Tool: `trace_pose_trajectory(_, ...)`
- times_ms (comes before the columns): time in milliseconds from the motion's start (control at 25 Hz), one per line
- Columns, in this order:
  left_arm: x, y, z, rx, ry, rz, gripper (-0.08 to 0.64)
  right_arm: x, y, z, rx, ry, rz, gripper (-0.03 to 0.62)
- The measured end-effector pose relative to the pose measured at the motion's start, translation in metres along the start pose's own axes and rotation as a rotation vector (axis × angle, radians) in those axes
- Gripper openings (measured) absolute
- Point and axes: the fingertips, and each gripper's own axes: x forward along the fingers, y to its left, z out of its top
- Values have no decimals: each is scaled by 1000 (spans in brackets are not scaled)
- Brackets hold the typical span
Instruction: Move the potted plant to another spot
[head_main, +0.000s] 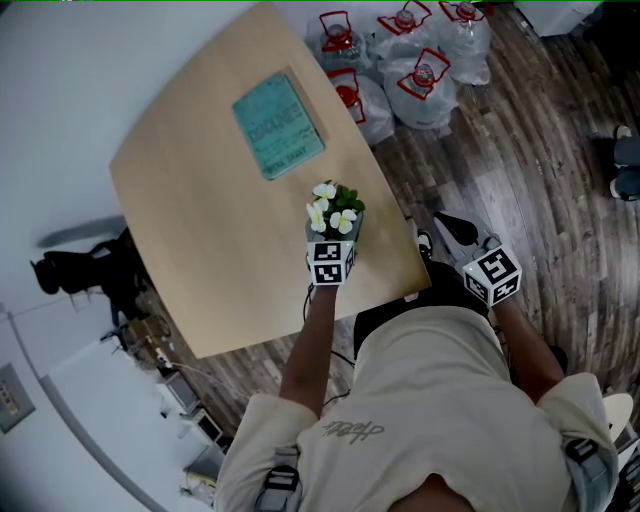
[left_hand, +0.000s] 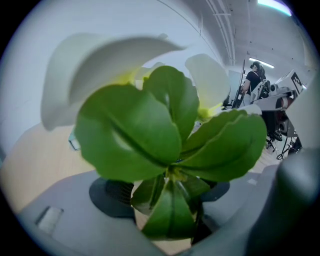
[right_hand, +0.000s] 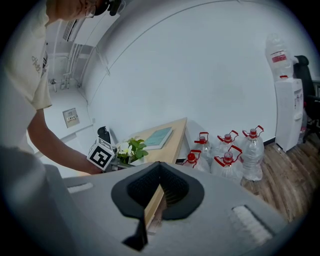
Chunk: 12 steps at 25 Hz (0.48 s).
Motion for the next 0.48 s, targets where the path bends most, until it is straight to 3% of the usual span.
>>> trace_pose_trajectory(200, 2, 0, 2, -11, -19, 5, 352, 1, -10, 2, 16, 1, -7, 2)
trace_pose_trajectory(480, 4, -5, 3, 43, -21, 20, 353, 4, -12, -3, 15, 4, -10, 2)
